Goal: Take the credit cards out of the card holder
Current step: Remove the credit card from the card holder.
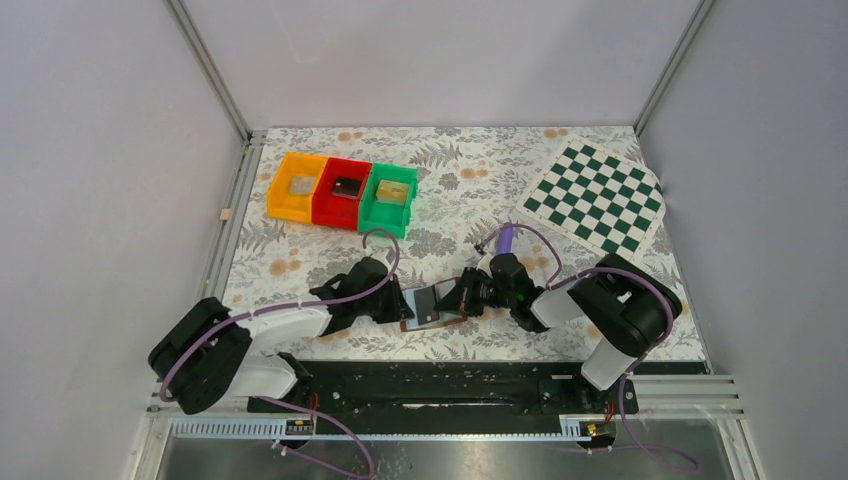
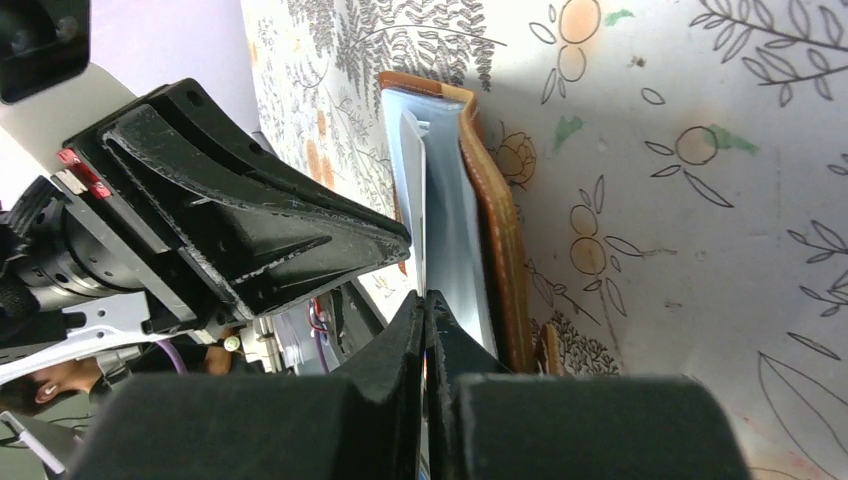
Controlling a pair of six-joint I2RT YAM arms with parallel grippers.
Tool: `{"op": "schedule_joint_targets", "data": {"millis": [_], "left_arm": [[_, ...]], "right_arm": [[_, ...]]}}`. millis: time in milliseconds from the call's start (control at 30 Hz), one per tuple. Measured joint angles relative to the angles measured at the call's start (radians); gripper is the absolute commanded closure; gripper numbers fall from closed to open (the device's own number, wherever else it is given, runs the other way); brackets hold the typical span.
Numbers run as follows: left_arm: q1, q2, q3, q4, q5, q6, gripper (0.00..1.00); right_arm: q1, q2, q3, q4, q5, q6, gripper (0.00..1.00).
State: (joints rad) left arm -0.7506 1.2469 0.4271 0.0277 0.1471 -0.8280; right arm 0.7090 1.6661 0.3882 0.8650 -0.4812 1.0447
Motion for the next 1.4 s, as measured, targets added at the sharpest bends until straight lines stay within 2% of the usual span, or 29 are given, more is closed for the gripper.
{"op": "schedule_joint_targets", "data": {"millis": [167, 467, 733, 1067, 1233, 1400], "left_arm": [[-0.001, 0.069, 0.039, -0.018, -0.010, -0.019, 0.97], [-0.005, 0.080, 0.072, -0.086, -0.063, -0.045, 0.97], [-0.005, 0.117, 0.100, -0.082, -0.068, -0.053, 0.97], [-0.005, 0.116, 0.100, -0.084, -0.074, -0.063, 0.97], [-0.005, 0.114, 0.098, -0.083, -0.074, -0.064, 0.97], [-0.005, 0.084, 0.085, -0.097, -0.088, -0.068, 0.89]], "right_arm": [[0.000, -0.023, -0.001, -0.058, 0.016, -0.019, 1.00], [0.000, -0.120, 0.021, -0.220, 0.047, -0.100, 1.00], [-0.011, -0.133, 0.027, -0.259, 0.047, -0.117, 1.00], [-0.025, -0.331, 0.022, -0.449, 0.116, -0.179, 1.00], [-0.029, -0.376, 0.022, -0.518, 0.136, -0.201, 1.00], [-0.031, -0.438, 0.023, -0.548, 0.140, -0.204, 1.00]]}}
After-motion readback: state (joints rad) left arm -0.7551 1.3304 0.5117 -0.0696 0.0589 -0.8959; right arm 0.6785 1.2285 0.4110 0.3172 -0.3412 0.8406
